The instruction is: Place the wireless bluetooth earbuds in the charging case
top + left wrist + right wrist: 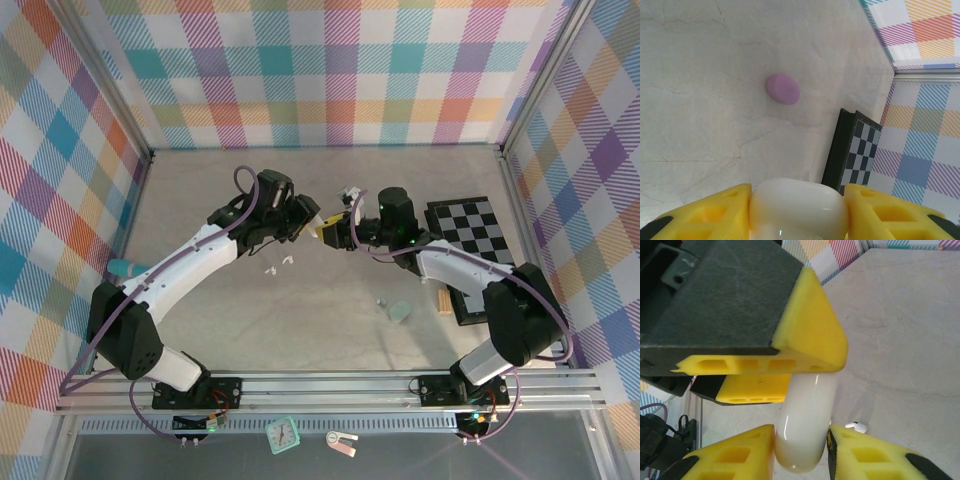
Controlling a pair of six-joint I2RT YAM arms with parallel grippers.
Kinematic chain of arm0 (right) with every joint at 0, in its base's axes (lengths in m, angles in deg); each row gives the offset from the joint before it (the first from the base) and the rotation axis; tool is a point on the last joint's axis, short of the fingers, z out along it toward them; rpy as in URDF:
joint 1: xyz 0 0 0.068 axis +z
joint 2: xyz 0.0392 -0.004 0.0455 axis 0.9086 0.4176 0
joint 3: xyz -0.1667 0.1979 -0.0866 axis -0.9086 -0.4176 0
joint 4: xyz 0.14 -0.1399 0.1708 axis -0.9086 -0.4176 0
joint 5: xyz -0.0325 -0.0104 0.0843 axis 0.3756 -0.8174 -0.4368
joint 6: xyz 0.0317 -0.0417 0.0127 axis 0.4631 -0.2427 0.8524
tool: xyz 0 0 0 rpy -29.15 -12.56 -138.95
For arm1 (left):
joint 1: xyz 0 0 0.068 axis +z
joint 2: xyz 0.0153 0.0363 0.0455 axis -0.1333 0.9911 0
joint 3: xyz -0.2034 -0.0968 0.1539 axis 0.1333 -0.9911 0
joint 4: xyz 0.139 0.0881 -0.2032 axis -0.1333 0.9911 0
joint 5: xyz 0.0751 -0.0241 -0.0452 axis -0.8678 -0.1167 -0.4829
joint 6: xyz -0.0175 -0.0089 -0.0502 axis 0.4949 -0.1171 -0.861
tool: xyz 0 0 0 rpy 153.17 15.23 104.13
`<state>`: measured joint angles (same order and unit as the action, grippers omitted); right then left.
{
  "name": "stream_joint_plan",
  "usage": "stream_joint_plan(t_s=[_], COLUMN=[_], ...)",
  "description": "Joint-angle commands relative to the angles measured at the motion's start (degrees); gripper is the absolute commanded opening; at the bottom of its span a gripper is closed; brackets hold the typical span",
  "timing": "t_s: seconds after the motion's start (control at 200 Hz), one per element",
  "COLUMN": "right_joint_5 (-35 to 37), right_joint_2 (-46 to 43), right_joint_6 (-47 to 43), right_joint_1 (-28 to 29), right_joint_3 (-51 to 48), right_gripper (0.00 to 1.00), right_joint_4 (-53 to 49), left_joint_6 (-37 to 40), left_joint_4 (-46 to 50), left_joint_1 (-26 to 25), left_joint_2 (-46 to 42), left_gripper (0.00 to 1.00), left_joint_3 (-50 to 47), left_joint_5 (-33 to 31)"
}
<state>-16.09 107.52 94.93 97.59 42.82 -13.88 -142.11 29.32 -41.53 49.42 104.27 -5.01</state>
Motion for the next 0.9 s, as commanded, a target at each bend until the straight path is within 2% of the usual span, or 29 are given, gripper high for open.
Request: stream_joint_plan(t_s=[0.0, 0.13, 0.205, 0.345, 0.455, 0.55, 0.68, 0.77, 0.895], right_joint_5=[-2.52, -2.57, -2.36, -1.38, -0.44, -1.51, -4.7, -6.06, -7.75], right_joint_2=[0.48, -0.11, -0.84, -2.31, -3.11, -3.89, -4.94, -5.65, -6.2], right_joint_6=[-0.36, -1.02, -2.1, -5.96, -10.24, -13.61, -18.82, -25.6, -32.04], right_joint_1=[0.49, 0.51, 0.51, 0.48, 0.16, -0.53, -1.59, -1.77, -2.02], right_joint_3=[2.05, 1.82, 1.99, 3.07, 4.69, 6.53, 10.25, 13.85, 19.83], right_gripper=[0.28, 0.19, 0.18, 0.18, 0.18, 0.18, 0.18, 0.18, 0.18], right_joint_4=[1.79, 1.21, -0.03, -5.01, -10.81, -16.26, -25.39, -33.88, -45.04], left_joint_6=[-0.44, -0.45, 0.03, 3.67, 10.72, 20.23, 35.19, 45.8, 63.81], left_joint_4=[-1.76, -1.84, -2.05, -4.83, -6.43, -9.01, -12.22, -13.93, -12.62], left_joint_1=[0.47, 0.47, 0.47, 0.47, 0.47, 0.47, 0.47, 0.47, 0.47], left_joint_2=[-1.73, -2.29, -2.72, -4.26, -6.89, -10.13, -15.65, -18.98, -21.67], left_gripper=[0.45, 0.46, 0.49, 0.71, 0.88, 1.0, 1.0, 1.0, 1.0], left_joint_3=[-0.92, -1.49, -1.66, -2.54, -3.78, -5.59, -9.23, -11.76, -12.45], left_joint_5=[1.81, 1.34, 1.12, 0.79, -0.45, -0.29, 1.93, 4.47, 14.53])
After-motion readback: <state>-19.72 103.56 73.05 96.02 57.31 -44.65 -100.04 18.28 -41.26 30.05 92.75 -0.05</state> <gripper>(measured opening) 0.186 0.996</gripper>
